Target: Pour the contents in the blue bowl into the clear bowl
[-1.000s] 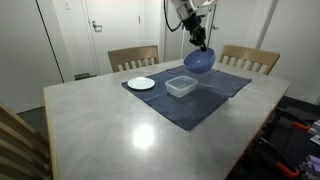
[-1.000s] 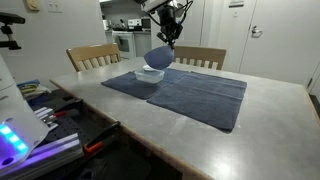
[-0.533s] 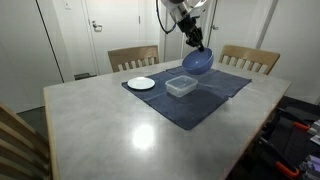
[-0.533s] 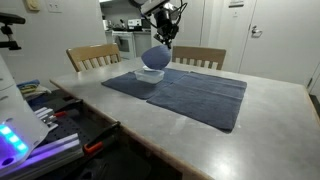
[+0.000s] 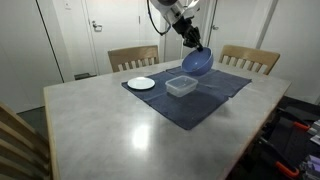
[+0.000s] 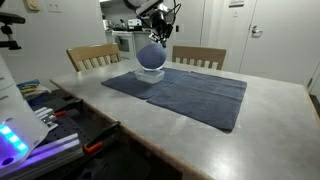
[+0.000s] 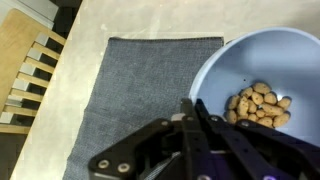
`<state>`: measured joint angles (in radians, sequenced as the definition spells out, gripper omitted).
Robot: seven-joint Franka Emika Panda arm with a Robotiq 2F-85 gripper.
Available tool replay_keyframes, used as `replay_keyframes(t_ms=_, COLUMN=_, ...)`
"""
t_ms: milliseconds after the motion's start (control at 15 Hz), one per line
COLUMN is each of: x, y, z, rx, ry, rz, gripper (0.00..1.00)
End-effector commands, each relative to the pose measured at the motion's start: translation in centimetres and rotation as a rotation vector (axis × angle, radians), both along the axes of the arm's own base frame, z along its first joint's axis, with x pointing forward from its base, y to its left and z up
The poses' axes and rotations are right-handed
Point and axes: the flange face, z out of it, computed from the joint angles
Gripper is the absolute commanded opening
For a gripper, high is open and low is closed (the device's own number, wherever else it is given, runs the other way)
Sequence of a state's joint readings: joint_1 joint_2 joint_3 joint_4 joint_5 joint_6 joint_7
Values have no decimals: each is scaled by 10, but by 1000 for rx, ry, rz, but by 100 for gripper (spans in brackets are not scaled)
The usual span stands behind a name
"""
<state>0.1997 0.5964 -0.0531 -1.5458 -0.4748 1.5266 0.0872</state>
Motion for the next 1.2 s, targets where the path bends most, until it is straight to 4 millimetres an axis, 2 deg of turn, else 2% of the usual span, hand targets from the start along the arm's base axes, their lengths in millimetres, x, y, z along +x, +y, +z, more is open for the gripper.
replay_keyframes(t_ms=0, x=5, y=7, z=-2, rx=-50, ry=33, rz=-8, gripper=1)
replay_keyframes(t_ms=733, x=19, y=11, z=-24, rx=-111, ry=113, rz=-9, gripper=1)
replay_keyframes(t_ms=1133, x=26, y=14, z=-28, rx=-147, ry=156, rz=-10, gripper=1)
